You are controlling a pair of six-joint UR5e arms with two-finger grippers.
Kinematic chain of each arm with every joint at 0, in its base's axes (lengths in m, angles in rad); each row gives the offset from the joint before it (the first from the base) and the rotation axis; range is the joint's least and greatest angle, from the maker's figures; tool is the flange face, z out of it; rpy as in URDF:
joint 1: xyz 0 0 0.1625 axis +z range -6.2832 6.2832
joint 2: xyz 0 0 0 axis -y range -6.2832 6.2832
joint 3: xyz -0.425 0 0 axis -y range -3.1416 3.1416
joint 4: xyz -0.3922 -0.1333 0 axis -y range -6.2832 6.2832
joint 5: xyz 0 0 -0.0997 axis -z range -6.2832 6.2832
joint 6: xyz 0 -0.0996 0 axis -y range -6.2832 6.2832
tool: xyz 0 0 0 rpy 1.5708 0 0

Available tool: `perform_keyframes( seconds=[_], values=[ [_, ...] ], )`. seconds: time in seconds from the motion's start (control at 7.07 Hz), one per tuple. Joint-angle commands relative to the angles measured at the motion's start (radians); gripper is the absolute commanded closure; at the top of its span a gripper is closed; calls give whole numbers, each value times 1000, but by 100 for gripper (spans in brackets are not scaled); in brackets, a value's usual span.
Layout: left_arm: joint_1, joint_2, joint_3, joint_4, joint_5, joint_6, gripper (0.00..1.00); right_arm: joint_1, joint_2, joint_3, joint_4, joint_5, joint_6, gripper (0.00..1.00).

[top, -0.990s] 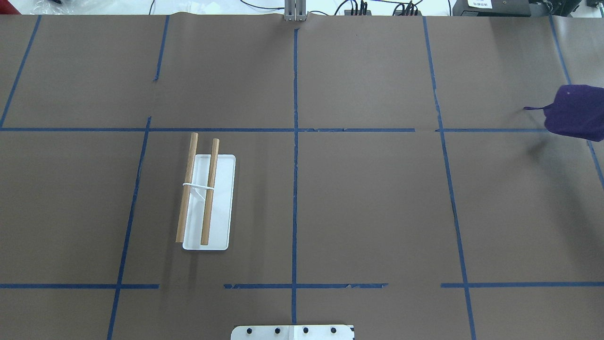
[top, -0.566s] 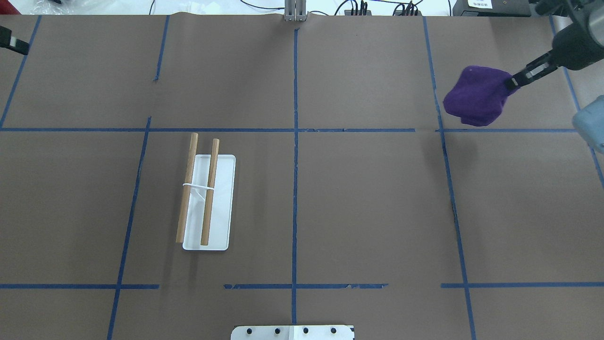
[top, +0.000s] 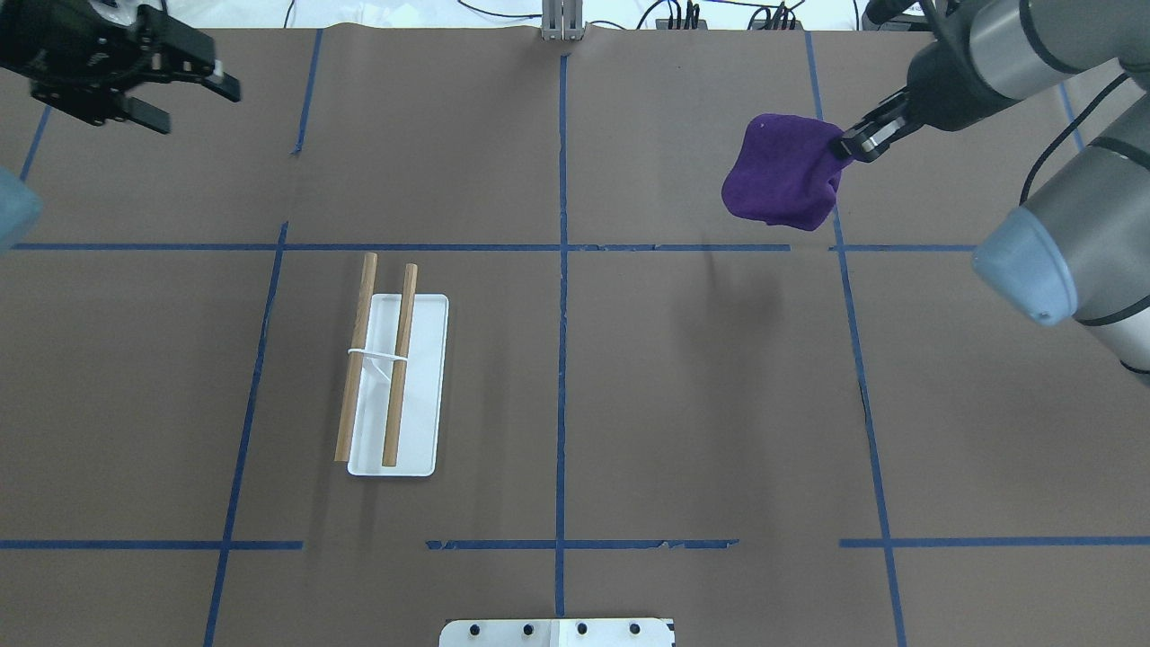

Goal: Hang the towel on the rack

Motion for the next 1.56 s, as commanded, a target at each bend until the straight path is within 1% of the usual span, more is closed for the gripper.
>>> perform_keyframes(
  seconds=[0.0,0.14,0.28,0.42,0.57,0.71,0.99,1.13,1.27,1.41],
  values=[
    [134,-112,32,-7,82,-297,0,-133,73,23,-1,-128,112,100],
    [175,-146,56,-9,108,-356,0,-194,105,24,-6,-205,123,100],
    [216,-199,111,-9,119,-423,0,-290,139,27,-27,-322,131,100],
    [263,-236,159,-13,205,-492,0,-349,148,58,-53,-396,184,100],
    [290,-238,194,-69,252,-557,3,-362,158,76,-67,-405,188,100],
    [290,-241,229,-129,254,-621,4,-388,164,87,-73,-434,189,100],
    [299,-235,236,-134,255,-623,5,-397,167,98,-75,-445,189,100],
    [299,-237,234,-134,254,-628,20,-397,170,98,-75,-445,189,100],
    [299,-234,225,-136,254,-622,74,-399,172,98,-75,-445,189,100],
    [299,-231,224,-136,254,-611,100,-399,172,98,-75,-445,189,100]
  ],
)
